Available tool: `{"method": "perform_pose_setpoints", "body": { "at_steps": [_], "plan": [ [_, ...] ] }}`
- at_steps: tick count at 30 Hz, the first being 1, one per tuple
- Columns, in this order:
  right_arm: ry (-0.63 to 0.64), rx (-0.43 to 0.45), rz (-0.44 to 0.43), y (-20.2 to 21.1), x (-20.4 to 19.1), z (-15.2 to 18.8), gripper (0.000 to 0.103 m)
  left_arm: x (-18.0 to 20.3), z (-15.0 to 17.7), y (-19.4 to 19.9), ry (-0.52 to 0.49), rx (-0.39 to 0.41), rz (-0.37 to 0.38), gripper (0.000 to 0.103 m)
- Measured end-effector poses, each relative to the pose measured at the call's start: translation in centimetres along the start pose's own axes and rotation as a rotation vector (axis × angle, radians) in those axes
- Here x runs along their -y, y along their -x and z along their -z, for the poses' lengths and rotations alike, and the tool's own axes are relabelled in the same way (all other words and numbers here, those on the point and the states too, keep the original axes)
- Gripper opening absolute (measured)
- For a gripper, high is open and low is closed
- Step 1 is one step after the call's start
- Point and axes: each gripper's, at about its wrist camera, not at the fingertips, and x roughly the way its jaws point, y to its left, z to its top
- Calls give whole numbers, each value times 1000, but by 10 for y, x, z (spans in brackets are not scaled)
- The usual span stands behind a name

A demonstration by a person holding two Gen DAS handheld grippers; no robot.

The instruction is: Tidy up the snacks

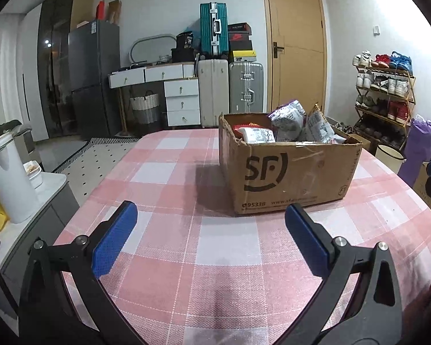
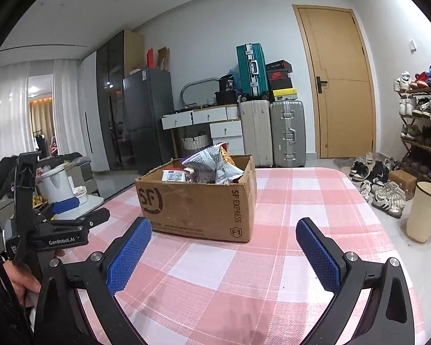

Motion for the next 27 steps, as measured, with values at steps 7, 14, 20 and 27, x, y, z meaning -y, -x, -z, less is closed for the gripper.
{"method": "perform_pose_setpoints", "body": {
  "at_steps": [7, 14, 20, 27],
  "plan": [
    [63, 5, 14, 0, -13, 2, 102, 0, 1, 0, 11, 19, -24, 103],
    [48, 3, 9, -6, -12, 2, 102, -1, 1, 4, 8, 24, -25, 103],
    [47, 3, 9, -5, -11, 3, 103, -1, 2, 4, 9, 24, -23, 103],
    [47, 4, 9, -5, -12, 3, 103, -1, 2, 5, 6, 26, -21, 103]
  ]
}}
